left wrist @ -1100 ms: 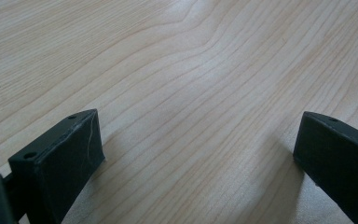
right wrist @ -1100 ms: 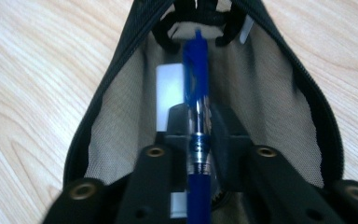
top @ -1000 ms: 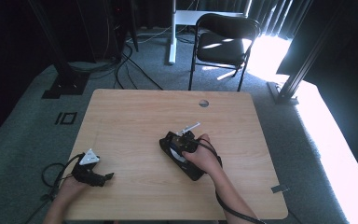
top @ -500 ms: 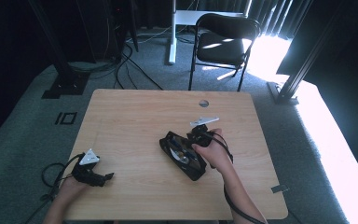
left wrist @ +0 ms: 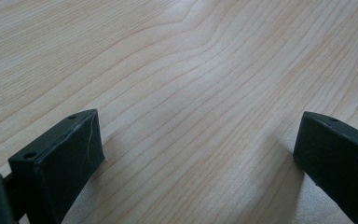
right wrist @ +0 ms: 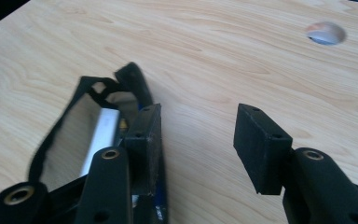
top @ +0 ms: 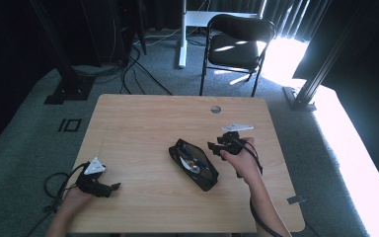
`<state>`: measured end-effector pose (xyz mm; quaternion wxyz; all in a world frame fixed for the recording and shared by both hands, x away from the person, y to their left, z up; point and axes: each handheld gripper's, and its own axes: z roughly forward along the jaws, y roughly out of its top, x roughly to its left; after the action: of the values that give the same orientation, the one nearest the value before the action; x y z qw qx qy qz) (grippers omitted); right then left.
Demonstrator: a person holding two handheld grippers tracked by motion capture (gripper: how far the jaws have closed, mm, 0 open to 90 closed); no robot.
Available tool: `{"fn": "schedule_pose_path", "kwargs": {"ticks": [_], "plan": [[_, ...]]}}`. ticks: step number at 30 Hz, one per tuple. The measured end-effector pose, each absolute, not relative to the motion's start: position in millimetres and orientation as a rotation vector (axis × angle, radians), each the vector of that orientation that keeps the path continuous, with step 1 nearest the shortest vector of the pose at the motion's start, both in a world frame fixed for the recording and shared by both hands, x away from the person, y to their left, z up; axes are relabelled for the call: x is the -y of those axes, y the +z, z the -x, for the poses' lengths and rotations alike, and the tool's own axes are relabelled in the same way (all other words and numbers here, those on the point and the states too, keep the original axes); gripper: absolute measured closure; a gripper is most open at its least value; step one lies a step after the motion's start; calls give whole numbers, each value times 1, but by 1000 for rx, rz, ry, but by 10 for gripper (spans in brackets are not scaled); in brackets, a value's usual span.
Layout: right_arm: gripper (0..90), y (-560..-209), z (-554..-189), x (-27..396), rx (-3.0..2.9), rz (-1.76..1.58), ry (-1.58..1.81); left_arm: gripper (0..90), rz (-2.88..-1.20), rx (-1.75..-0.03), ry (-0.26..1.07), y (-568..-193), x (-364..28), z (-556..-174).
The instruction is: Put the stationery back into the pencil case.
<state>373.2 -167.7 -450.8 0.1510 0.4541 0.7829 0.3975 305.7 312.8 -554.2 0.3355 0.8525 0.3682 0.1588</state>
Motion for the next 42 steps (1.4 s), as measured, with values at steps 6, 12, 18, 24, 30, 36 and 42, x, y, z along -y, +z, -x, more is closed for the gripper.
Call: {"fn": "schedule_pose_path", "kwargs": {"ticks": [6,12,18,24,30,36,42], "plan": [[483,-461,-373,187,-2185,-1343,1118,16,-2224,-960,414,-554,-313,-306],[453,-474,-370,205,-2141,-1387,1077,16,-2224,-961,414,-554,-313,-306],[429,-488,-366,225,-2083,-1455,1034,16,-2224,-960,414,-554,-313,-306],[391,-500,-360,243,-2036,-1498,1008,16,-2224,-960,414,-554,-313,-306],[370,-512,-354,257,-1996,-1552,967,16,-2224,-960,414,-554,-313,-306],[307,-522,-350,267,-1961,-1578,953,15,-2224,-960,414,-554,-313,-306],[244,-533,-344,277,-1930,-1611,889,16,-2222,-962,414,-554,-313,-306]]}}
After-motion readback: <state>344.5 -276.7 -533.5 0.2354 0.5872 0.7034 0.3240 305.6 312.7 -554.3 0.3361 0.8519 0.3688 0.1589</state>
